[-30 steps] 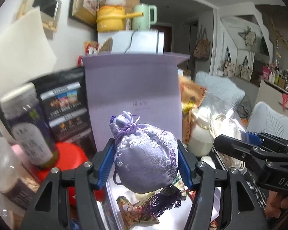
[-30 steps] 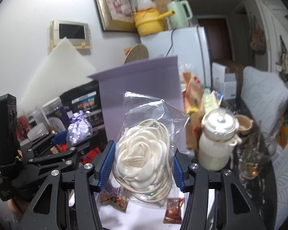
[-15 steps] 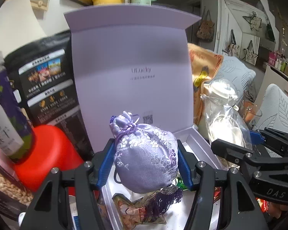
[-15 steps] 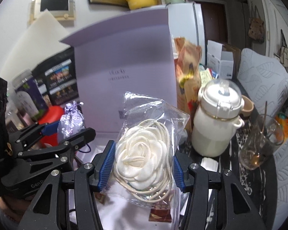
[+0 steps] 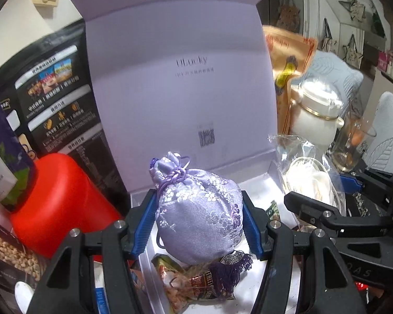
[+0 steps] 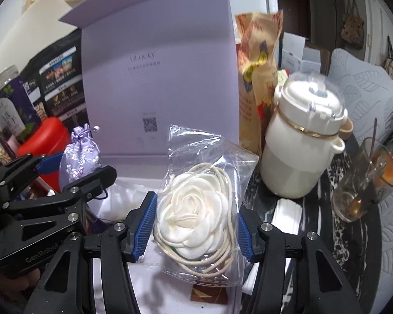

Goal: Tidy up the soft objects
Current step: 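Lower the sachet with the left gripper while the right lowers the flower bag into the box, then open both grippers and withdraw them from the lavender box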

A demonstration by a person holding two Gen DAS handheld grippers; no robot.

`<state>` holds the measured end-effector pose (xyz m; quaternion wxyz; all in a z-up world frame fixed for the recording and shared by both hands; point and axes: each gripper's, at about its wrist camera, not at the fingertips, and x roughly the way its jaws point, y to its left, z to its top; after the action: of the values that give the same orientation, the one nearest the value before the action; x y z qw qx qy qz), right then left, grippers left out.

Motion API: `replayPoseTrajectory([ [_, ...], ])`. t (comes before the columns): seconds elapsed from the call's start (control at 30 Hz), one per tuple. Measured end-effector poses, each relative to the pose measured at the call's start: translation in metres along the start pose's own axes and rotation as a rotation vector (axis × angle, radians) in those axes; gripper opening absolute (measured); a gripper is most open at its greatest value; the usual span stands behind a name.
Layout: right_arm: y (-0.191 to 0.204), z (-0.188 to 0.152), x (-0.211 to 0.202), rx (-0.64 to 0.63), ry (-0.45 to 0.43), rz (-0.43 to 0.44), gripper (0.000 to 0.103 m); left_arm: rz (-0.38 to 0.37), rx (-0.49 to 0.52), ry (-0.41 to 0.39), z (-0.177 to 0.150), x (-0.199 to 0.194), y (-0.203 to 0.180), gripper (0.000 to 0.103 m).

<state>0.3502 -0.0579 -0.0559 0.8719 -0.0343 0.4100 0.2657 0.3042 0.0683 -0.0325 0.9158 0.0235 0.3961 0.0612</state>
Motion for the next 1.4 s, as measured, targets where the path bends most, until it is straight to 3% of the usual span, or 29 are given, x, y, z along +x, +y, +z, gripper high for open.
replayPoseTrajectory([
  [0.3, -0.007, -0.008, 0.025, -0.01, 0.089, -0.02, 0.057, 0.01, -0.004, 0.091, -0.008, 0.03, -0.005, 0.06],
  [0.6, -0.003, -0.01, 0.029, -0.049, 0.093, -0.051, 0.059, 0.02, -0.025, 0.178, -0.008, 0.058, -0.003, 0.06],
  [0.9, -0.002, -0.008, 0.028, -0.018, 0.131, -0.012, 0.067, -0.014, -0.055, 0.247, -0.001, 0.075, 0.004, 0.067],
  [1.27, -0.002, -0.002, 0.006, -0.041, 0.085, -0.067, 0.072, 0.06, -0.032, 0.132, 0.015, 0.042, -0.004, 0.07],
  [1.4, 0.0, -0.001, -0.008, -0.034, 0.054, -0.072, 0.072, 0.08, -0.02, 0.097, 0.022, 0.028, -0.006, 0.076],
])
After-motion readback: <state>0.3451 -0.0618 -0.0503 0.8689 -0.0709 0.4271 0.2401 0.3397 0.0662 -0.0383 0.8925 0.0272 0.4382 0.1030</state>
